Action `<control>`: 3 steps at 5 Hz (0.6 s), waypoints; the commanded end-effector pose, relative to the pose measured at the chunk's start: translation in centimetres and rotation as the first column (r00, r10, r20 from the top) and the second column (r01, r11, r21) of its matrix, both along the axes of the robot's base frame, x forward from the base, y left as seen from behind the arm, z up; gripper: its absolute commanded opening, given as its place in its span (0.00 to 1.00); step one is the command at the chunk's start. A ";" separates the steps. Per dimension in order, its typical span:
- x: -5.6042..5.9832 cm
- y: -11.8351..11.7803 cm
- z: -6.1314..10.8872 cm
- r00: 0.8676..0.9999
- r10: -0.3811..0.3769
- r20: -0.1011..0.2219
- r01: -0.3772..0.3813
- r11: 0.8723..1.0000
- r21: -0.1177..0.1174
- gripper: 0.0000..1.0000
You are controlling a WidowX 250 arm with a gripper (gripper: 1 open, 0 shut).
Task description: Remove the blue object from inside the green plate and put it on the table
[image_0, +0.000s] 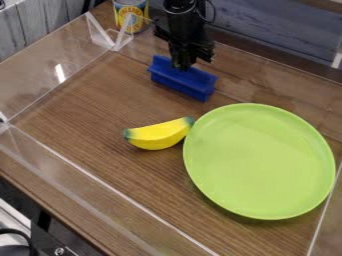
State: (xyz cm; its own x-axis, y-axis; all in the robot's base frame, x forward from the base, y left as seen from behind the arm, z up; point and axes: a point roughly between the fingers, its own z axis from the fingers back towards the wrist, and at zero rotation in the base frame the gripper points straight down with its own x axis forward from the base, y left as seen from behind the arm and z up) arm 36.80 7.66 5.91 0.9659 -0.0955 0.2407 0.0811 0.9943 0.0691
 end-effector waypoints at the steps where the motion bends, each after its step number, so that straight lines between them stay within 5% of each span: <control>1: -0.1 0.9 0.3 0.998 -0.063 -0.003 0.063 0.998 0.010 0.00; 3: 0.0 1.5 1.1 0.991 -0.130 -0.007 0.131 0.991 0.021 0.00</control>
